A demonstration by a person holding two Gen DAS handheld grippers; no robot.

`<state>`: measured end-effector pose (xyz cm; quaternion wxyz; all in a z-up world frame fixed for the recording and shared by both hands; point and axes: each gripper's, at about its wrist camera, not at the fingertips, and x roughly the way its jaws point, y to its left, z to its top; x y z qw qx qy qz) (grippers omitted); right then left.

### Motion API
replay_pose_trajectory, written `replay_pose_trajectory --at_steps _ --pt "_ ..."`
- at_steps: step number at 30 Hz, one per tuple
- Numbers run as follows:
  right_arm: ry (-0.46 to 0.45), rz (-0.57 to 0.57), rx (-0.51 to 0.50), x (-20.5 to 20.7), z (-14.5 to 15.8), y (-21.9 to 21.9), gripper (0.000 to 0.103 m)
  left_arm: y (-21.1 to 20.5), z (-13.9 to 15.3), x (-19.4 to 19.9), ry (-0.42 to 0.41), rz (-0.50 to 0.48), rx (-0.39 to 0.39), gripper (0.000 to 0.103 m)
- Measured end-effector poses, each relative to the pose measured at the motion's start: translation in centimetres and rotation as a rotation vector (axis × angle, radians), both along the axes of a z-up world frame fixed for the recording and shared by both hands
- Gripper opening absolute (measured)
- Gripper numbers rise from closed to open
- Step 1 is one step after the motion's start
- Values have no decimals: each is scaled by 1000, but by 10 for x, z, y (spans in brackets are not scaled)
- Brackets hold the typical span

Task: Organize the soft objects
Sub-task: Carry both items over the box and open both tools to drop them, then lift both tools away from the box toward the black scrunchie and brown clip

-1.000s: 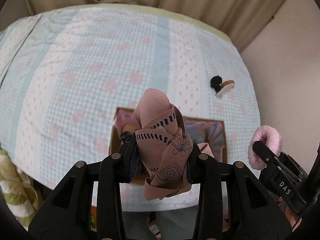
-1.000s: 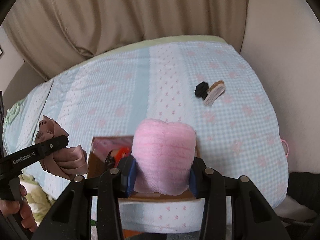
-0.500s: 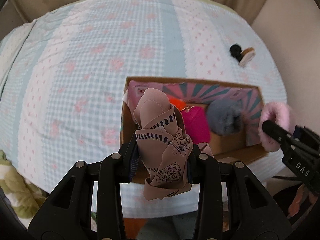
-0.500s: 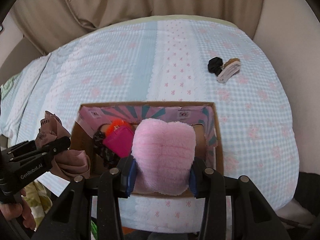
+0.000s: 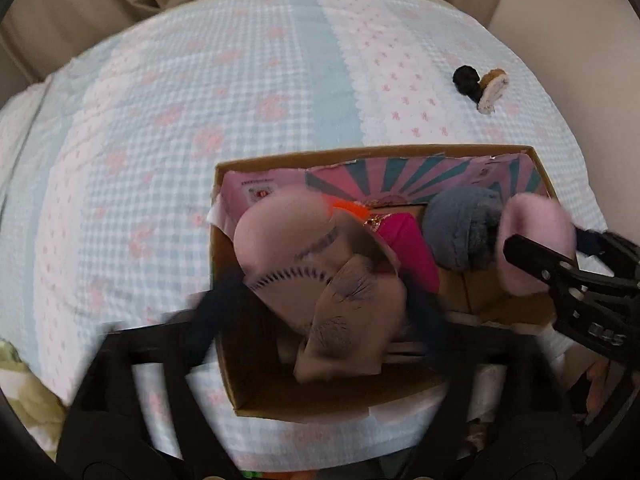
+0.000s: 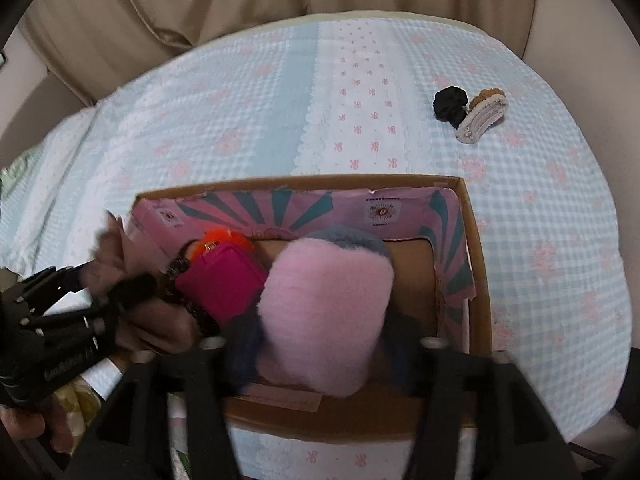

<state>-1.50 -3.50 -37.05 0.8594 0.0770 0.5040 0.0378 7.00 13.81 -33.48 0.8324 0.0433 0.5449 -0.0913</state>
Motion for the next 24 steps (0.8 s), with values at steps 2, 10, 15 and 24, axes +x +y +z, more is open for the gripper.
replay_pose_trajectory --at_steps 2,10,15,24 --pt "-17 -11 36 -2 3 -8 103 -2 4 -4 -24 -16 6 103" --pt "-7 -21 38 -1 5 -18 103 -6 -4 -8 27 -17 21 103" --pt "-18 -20 26 -2 11 -18 103 -3 2 -10 27 -1 27 103" --pt "-21 -15 18 -7 35 -13 103 7 31 -18 3 31 24 103"
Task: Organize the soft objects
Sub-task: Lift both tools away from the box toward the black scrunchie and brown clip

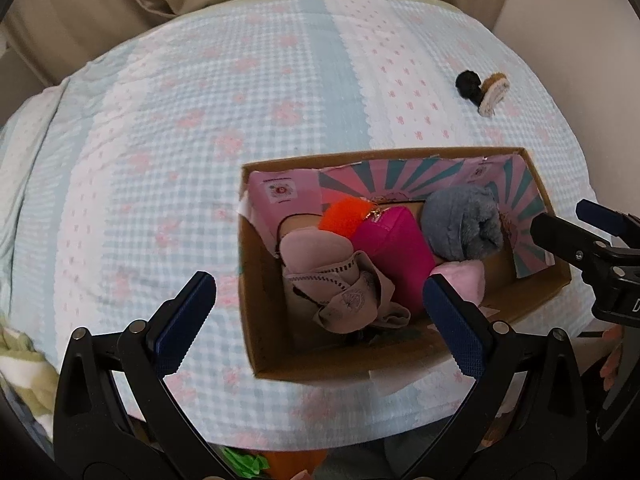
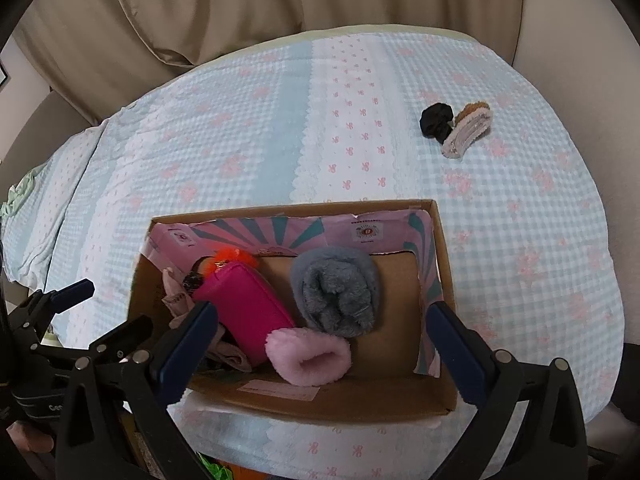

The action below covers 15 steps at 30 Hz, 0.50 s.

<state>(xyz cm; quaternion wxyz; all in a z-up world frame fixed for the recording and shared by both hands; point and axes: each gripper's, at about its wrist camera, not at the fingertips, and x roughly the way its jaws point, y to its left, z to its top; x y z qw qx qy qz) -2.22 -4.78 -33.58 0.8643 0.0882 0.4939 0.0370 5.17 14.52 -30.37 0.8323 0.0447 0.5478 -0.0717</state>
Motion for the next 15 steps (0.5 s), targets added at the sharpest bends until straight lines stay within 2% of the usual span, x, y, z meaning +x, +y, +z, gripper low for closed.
replay_pose_trajectory --at_steps 10,15 --pt "3 -17 -34 -22 51 6 103 12 64 -23 -66 43 -15 103" --pt "-57 -9 -59 -42 90 10 103 21 105 -39 -122 66 -32 103"
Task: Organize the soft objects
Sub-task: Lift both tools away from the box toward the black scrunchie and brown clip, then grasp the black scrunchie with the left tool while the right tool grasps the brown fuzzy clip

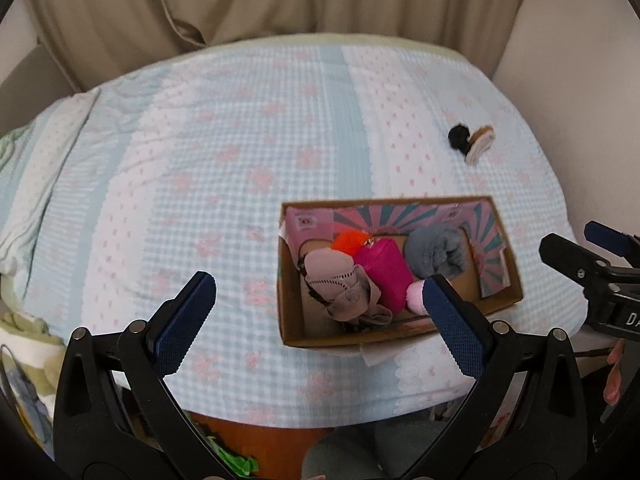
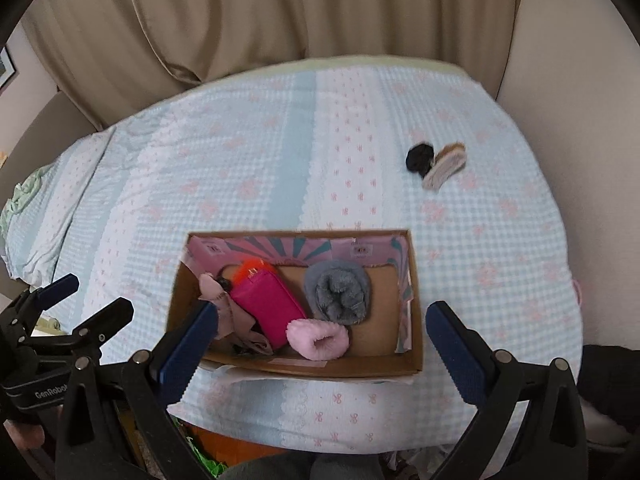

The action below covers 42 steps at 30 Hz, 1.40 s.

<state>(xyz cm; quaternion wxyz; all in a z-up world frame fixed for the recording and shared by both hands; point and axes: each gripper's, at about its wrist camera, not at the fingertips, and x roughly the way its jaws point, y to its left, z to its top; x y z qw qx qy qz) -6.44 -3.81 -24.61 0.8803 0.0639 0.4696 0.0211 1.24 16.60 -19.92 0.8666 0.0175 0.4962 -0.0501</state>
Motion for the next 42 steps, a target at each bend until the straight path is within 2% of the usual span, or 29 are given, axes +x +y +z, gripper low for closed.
replay_pose_trajectory --at_steps 6,13,18,22,27,32,36,40,42 --pt "-104 -74 2 -15 47 -12 103 1 42 2 -97 4 -17 103" --pt "-187 -154 50 -7 83 -47 103 -22 78 33 -164 -32 -56 103" --pt "-208 -199 54 17 98 -81 103 -55 90 69 -184 -72 -55 103" --pt "-210 -224 88 41 101 -117 103 -88 90 106 -163 -100 -88 103" --pt "-188 -249 138 79 94 -164 103 -139 78 159 -125 -130 -77 103" --pt "-140 -263 190 127 72 -211 103 -184 52 207 -77 -140 -83 103" --pt "-85 -271 228 166 43 -242 103 -224 16 252 -21 -164 -55 103" --pt "-23 -279 263 205 -1 -267 103 -258 -26 285 27 -200 -18 103" --pt "3 -281 273 218 -20 -272 98 -272 -51 300 56 -217 -1 103"
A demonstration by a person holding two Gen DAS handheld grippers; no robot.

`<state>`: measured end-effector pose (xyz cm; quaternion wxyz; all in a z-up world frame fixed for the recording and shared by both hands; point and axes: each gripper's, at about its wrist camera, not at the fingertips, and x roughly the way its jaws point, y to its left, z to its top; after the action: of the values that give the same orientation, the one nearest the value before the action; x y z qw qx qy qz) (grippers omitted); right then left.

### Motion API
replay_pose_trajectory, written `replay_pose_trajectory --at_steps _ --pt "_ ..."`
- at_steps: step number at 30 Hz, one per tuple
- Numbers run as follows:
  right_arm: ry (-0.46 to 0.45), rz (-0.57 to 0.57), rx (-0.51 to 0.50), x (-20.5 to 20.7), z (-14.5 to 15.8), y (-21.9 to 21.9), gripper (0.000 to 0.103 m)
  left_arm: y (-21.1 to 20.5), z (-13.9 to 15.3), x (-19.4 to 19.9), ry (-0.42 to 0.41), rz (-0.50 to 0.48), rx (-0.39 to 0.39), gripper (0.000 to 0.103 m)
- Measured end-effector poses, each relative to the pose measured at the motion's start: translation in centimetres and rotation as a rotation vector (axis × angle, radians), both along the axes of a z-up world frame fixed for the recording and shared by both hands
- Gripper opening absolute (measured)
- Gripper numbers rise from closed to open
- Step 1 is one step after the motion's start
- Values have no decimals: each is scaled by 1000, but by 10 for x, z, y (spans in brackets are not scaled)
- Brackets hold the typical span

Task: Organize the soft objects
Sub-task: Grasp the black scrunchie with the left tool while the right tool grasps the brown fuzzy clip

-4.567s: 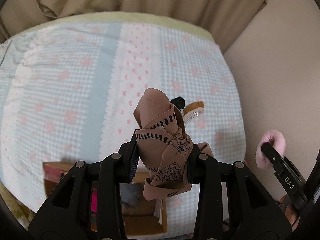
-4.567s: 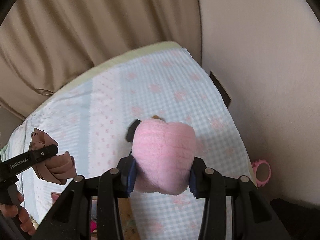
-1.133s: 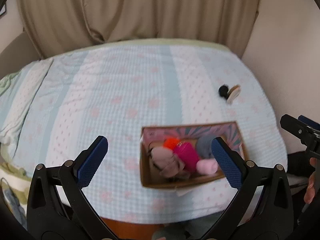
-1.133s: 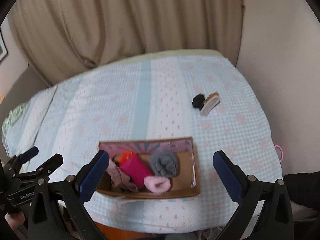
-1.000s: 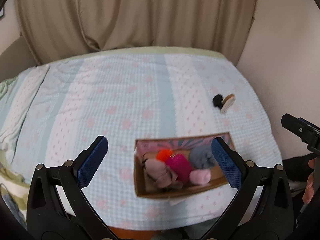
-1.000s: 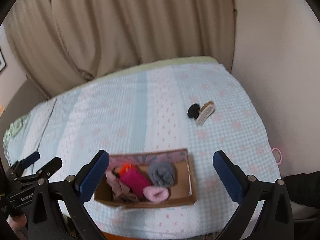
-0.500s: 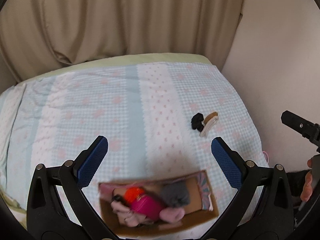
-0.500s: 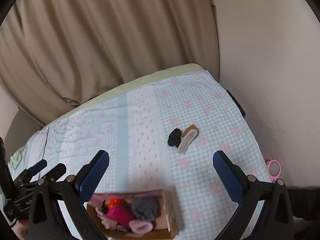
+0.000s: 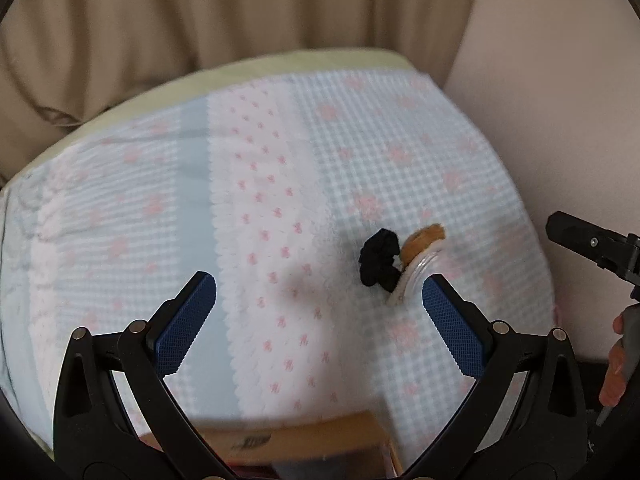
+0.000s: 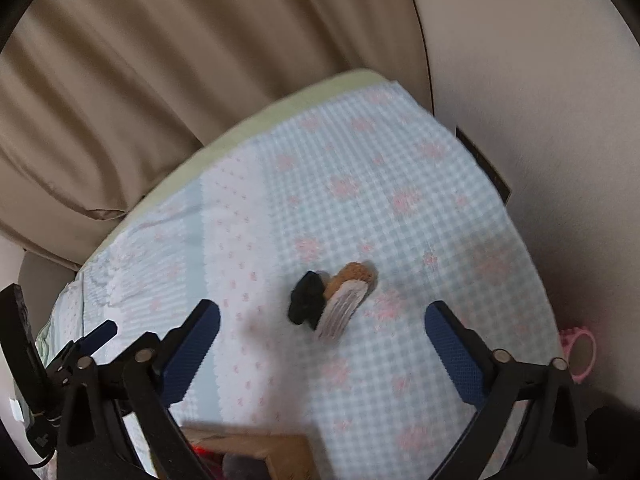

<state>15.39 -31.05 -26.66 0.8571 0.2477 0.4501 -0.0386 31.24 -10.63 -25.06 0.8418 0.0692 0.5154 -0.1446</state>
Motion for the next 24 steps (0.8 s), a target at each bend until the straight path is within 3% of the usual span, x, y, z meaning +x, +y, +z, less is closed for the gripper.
replay_pose_trajectory --at_steps 12,16,21,24 --pt "106 -28 147 68 -128 -17 82 -55 -133 54 114 -139 14 99" --pt "132 -40 177 81 -156 -14 75 -62 -161 63 160 -171 -15 89" --pt "146 -69 207 87 -174 -12 71 -73 -180 62 207 -231 -41 67" --pt "153 -67 209 89 -181 -7 57 -77 -187 60 223 -255 -54 42"
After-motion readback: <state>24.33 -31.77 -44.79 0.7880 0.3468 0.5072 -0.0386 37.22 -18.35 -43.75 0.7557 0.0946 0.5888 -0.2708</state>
